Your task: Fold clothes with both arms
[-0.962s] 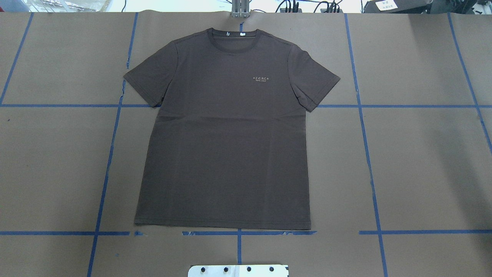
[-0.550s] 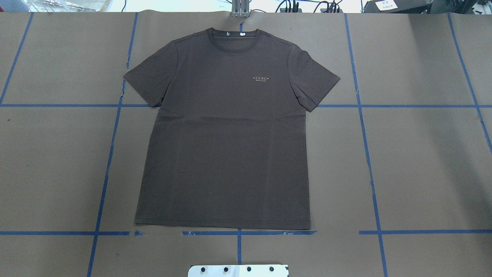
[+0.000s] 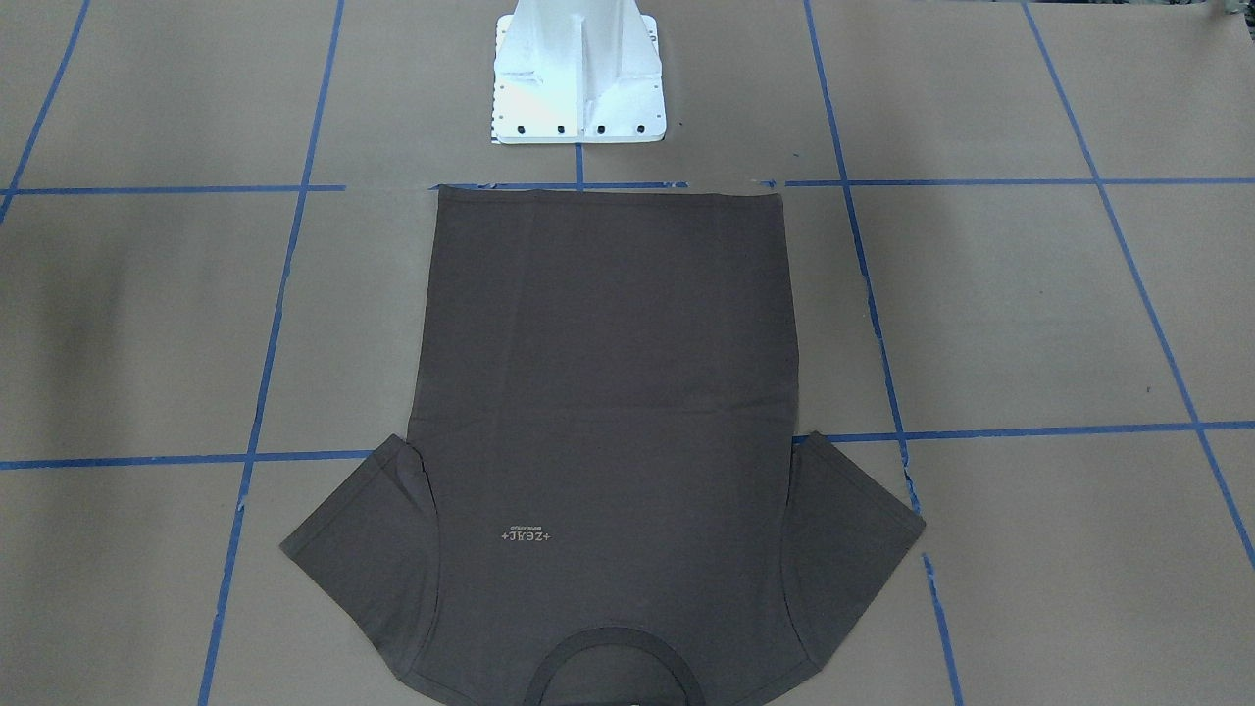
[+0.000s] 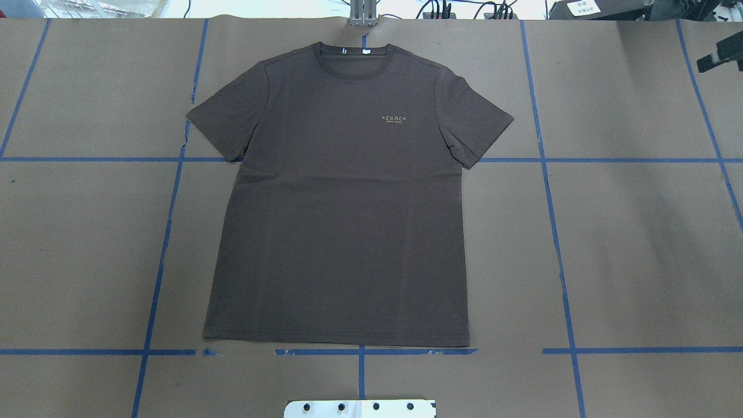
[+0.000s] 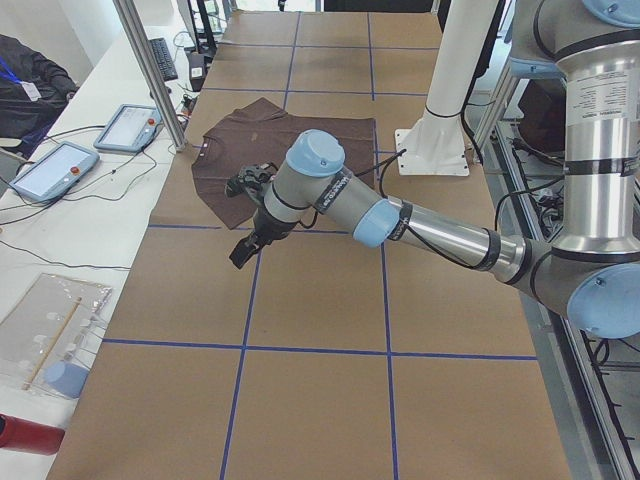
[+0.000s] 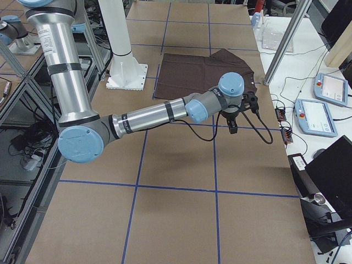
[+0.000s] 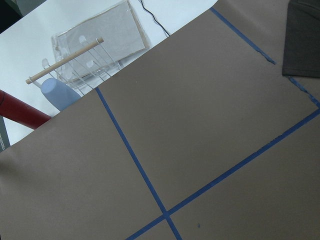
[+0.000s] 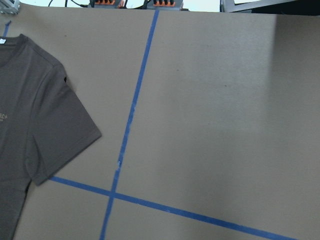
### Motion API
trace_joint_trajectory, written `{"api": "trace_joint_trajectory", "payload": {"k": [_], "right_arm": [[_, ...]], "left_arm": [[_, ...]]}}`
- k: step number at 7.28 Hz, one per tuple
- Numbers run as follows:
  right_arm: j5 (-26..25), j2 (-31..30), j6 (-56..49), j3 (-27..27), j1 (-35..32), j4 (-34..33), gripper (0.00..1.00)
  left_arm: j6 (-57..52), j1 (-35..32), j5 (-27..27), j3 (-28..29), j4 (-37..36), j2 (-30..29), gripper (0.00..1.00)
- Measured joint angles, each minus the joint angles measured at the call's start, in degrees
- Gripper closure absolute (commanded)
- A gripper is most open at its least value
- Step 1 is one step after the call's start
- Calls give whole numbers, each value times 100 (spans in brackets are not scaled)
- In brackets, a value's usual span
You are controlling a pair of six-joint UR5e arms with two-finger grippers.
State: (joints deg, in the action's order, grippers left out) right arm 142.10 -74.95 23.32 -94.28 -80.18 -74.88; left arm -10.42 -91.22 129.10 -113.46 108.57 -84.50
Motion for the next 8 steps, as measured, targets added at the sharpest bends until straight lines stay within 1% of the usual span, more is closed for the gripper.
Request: {"api": "trace_joint_trajectory", "payload": {"k": [2, 3, 4, 5, 6, 7, 8], "right_arm": [[-520, 491, 964, 132, 611, 150, 5], [-848, 643, 1560, 345, 958, 613, 7], [-1224, 770, 2249, 678, 1342, 1324, 8], [-1724, 846, 2849, 991, 1757, 2002, 13], [-2260, 878, 3237, 1245, 2135, 2477, 20], [-2647, 928, 3438, 1530, 2407, 2816, 23], [-2841, 1052, 3516, 1854, 2543, 3050, 27]], "left_arm": [[5, -1, 1, -93, -2, 33, 0], [5, -1, 1, -113, -2, 36, 0], [5, -1, 1, -119, -2, 38, 0], [3, -1, 1, -120, -2, 38, 0], [0, -1, 1, -119, -2, 38, 0], [-2, -1, -1, -114, -2, 39, 0], [-3, -1, -5, -111, -2, 38, 0]]}}
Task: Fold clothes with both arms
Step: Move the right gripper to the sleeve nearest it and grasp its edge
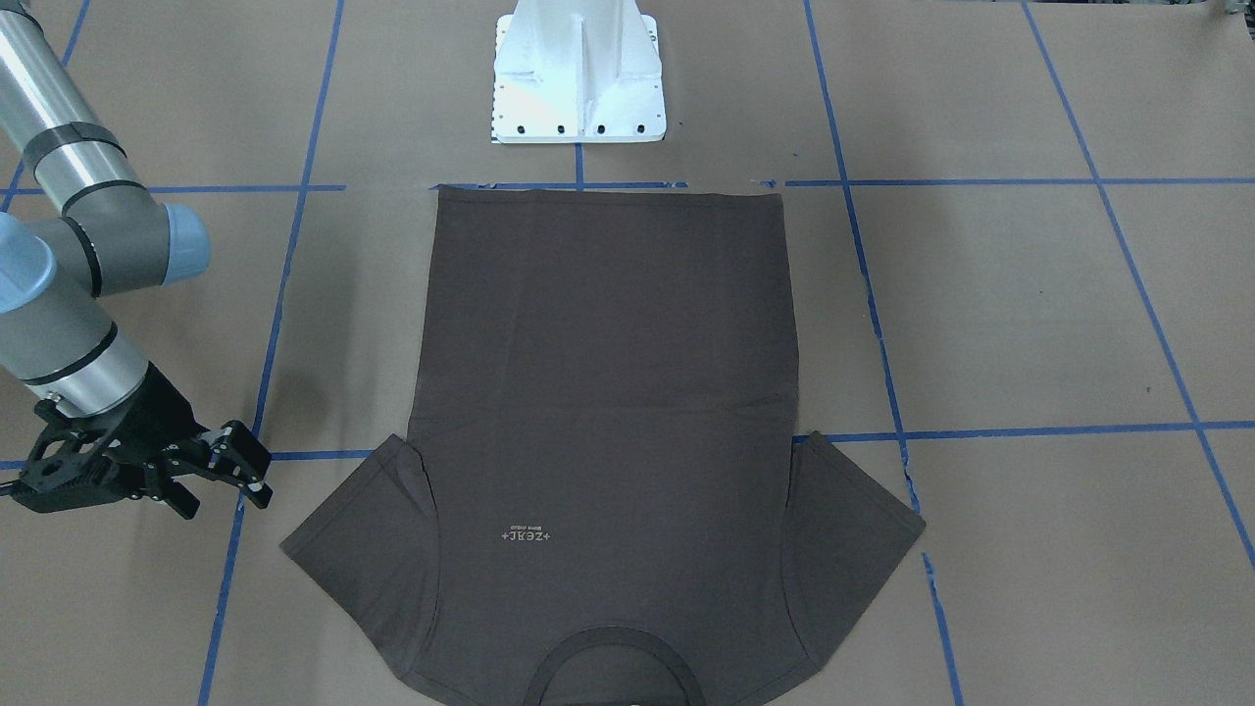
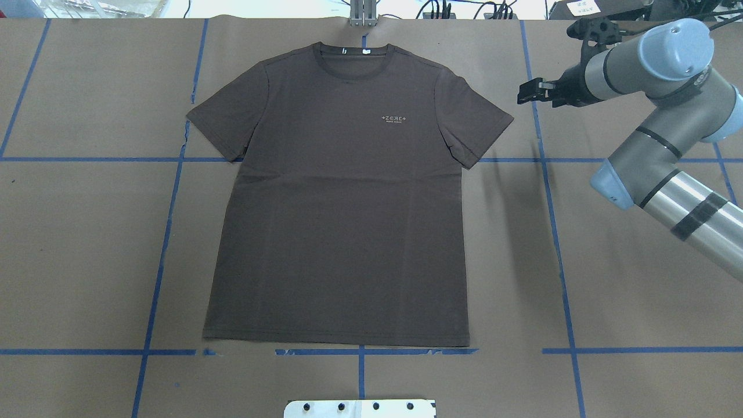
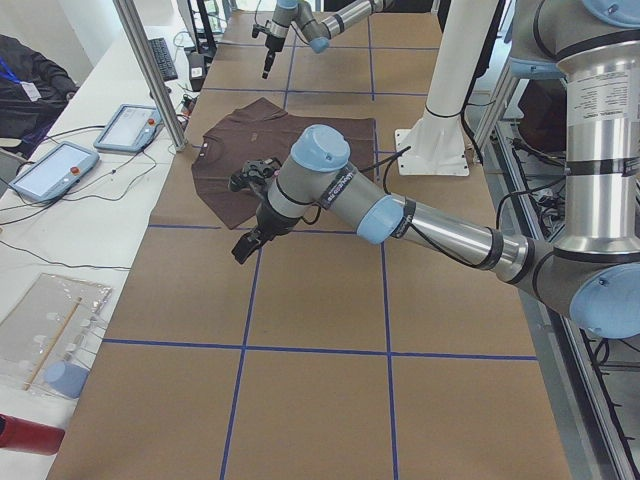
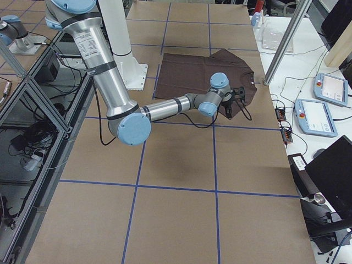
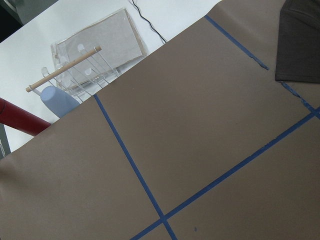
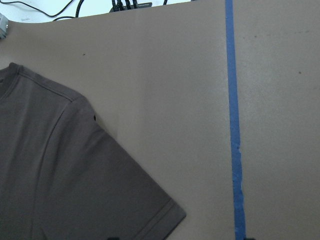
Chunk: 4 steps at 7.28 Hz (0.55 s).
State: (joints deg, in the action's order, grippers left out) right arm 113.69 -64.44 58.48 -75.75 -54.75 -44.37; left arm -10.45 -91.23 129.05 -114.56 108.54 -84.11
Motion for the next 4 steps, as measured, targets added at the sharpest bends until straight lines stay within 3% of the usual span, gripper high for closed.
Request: {"api": "trace_joint_trajectory", "payload": {"k": [4], "right_arm": [[-414, 420, 45, 670, 266, 207, 30]], "left_arm": [[0, 0, -1, -4, 0, 17, 0]]}}
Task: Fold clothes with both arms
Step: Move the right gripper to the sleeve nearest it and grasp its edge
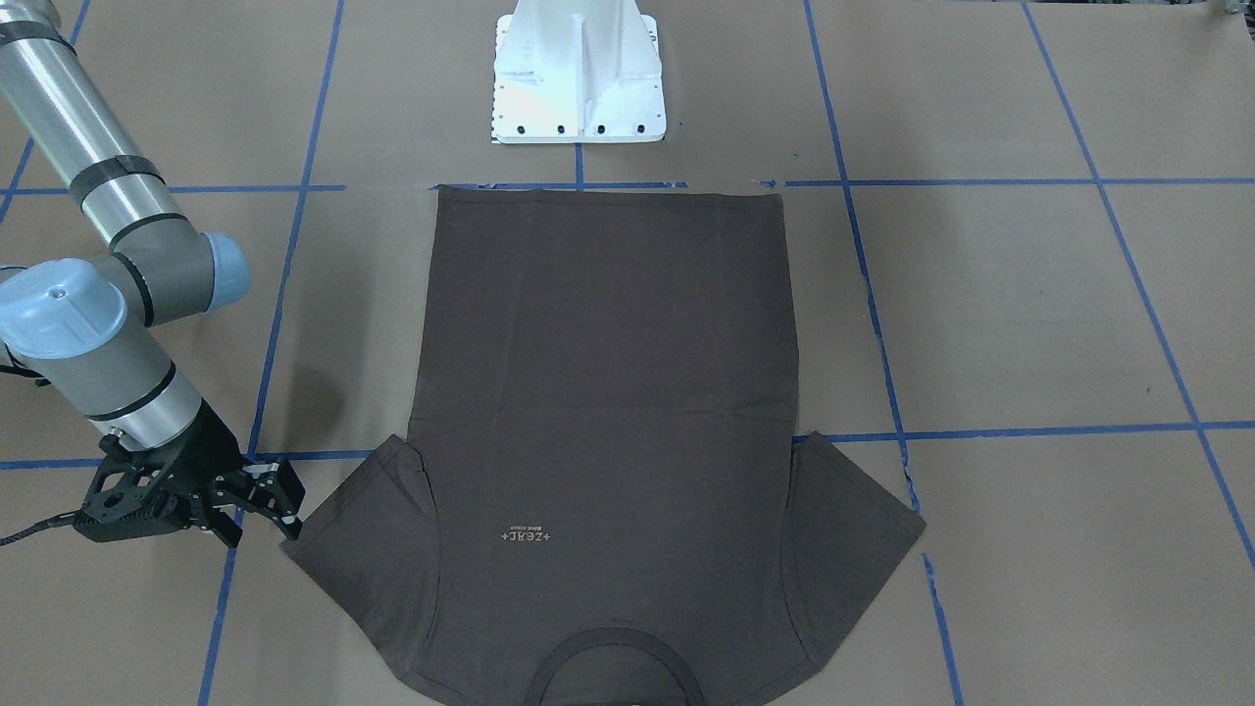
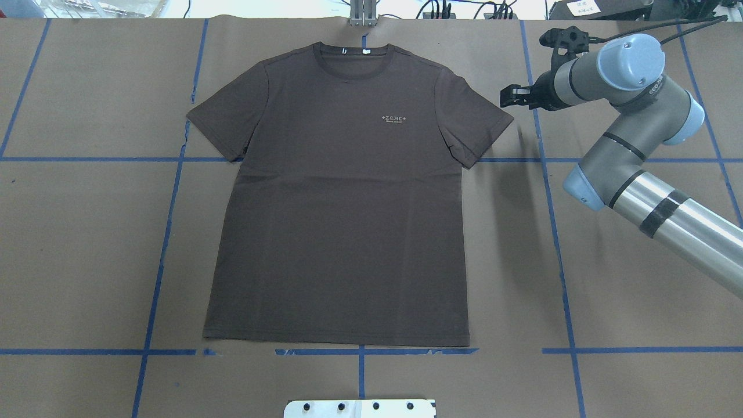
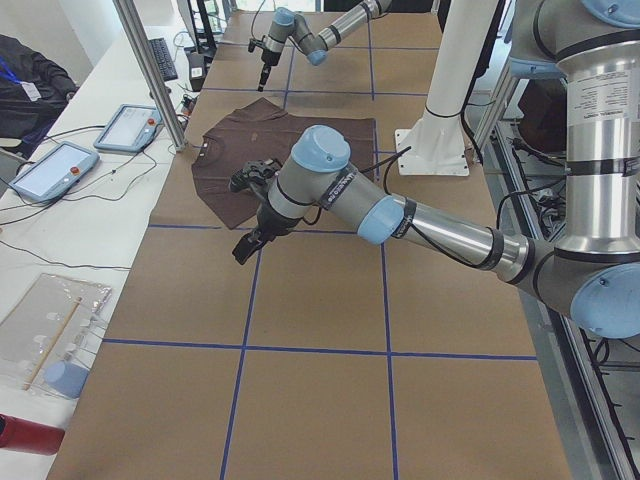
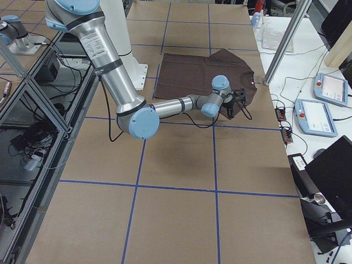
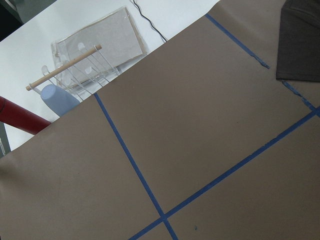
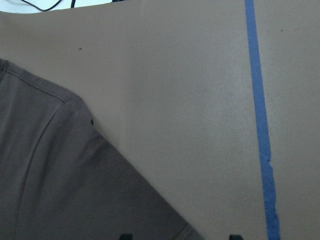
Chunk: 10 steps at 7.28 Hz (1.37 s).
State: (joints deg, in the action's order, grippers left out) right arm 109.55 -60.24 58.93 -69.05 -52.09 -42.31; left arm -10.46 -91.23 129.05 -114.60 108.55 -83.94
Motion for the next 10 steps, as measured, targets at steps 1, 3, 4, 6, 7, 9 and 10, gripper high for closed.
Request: {"api": "trace_joint_trajectory", "payload": {"k": [1, 3, 4, 6, 7, 9, 10], "right_arm": [[-136, 43, 3, 95, 75, 2, 30], [-337, 83, 4, 213, 188, 5, 32], [-370, 86, 5, 227, 223, 7, 34], [-397, 89, 5, 259, 255, 4, 37], [-403, 90, 5, 286, 261, 3, 38], [-410, 136, 5, 354, 267, 1, 38], [-414, 172, 3, 395, 269, -3, 38]], "left_arm": [[0, 0, 0, 4, 0, 0, 0], [0, 0, 0, 14, 0, 1, 0], [0, 0, -2, 14, 0, 1, 0], [-4, 0, -2, 4, 0, 1, 0], [-2, 0, -2, 1, 0, 1, 0], [-6, 0, -2, 0, 0, 1, 0], [-6, 0, -2, 0, 0, 1, 0]]}}
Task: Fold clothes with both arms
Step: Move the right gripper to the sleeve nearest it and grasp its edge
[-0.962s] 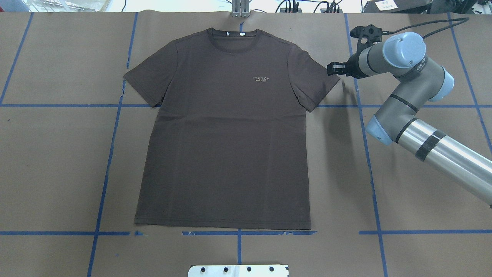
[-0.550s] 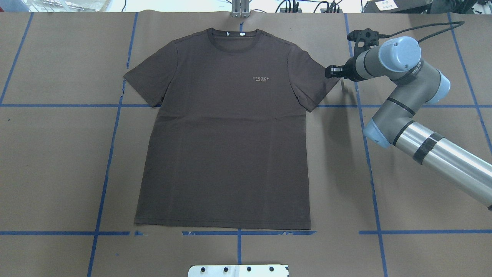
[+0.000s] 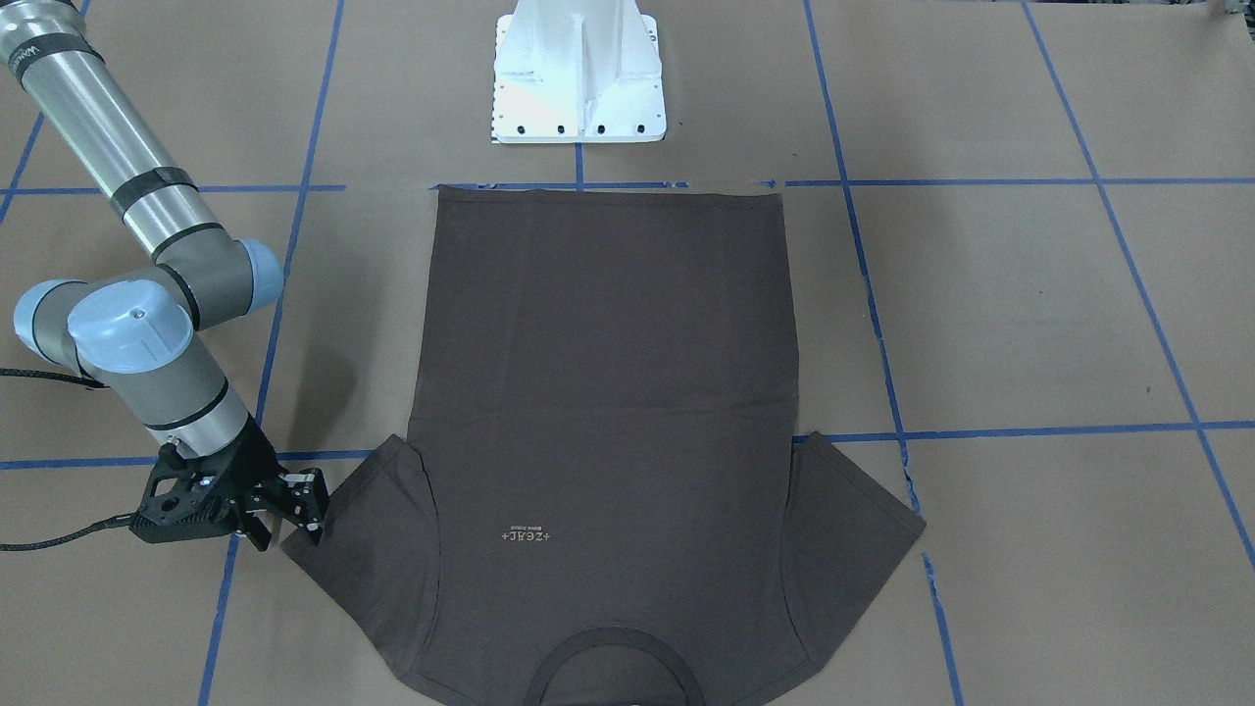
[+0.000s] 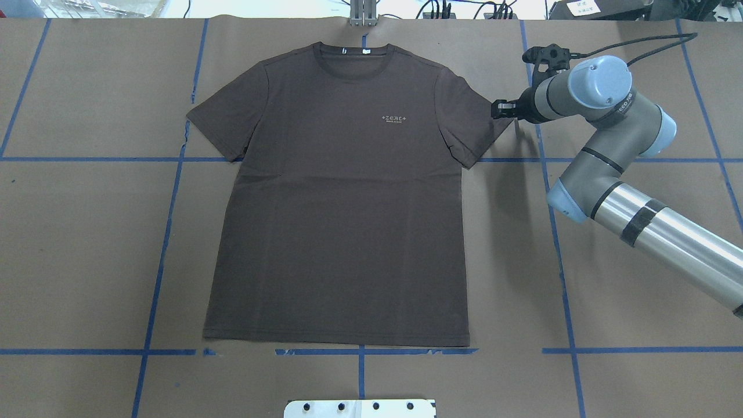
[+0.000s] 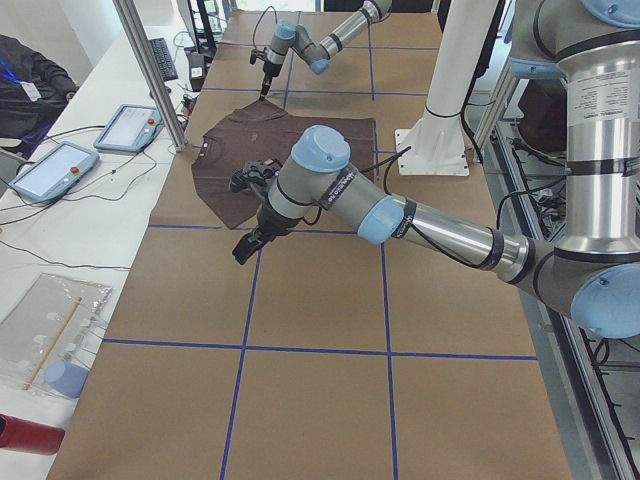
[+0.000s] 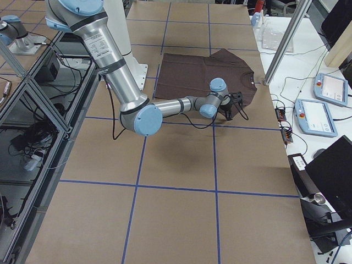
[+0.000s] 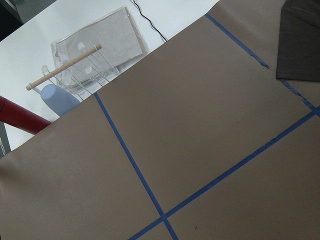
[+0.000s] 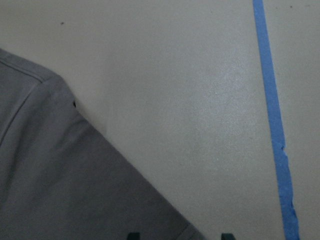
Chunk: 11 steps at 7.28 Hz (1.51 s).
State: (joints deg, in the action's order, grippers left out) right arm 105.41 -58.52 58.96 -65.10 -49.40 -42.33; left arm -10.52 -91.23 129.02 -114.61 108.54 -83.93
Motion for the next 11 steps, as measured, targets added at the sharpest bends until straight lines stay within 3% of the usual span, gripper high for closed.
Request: {"api": "trace_joint_trajectory", "payload": {"k": [5, 7, 9, 10, 11], "right_arm": [[-21, 24, -7, 83, 7, -3, 45], [-28, 28, -7, 90, 9, -7, 63], [-29, 32, -7, 105, 9, -4, 66], [-31, 34, -7, 108, 9, -3, 76], [-35, 34, -5, 110, 9, -3, 100]], "left_arm": [[0, 0, 0, 8, 0, 7, 0], [-11, 0, 0, 8, 0, 7, 0], [-19, 0, 0, 9, 0, 1, 0], [-20, 0, 0, 9, 0, 1, 0], [-23, 0, 0, 9, 0, 2, 0]]}}
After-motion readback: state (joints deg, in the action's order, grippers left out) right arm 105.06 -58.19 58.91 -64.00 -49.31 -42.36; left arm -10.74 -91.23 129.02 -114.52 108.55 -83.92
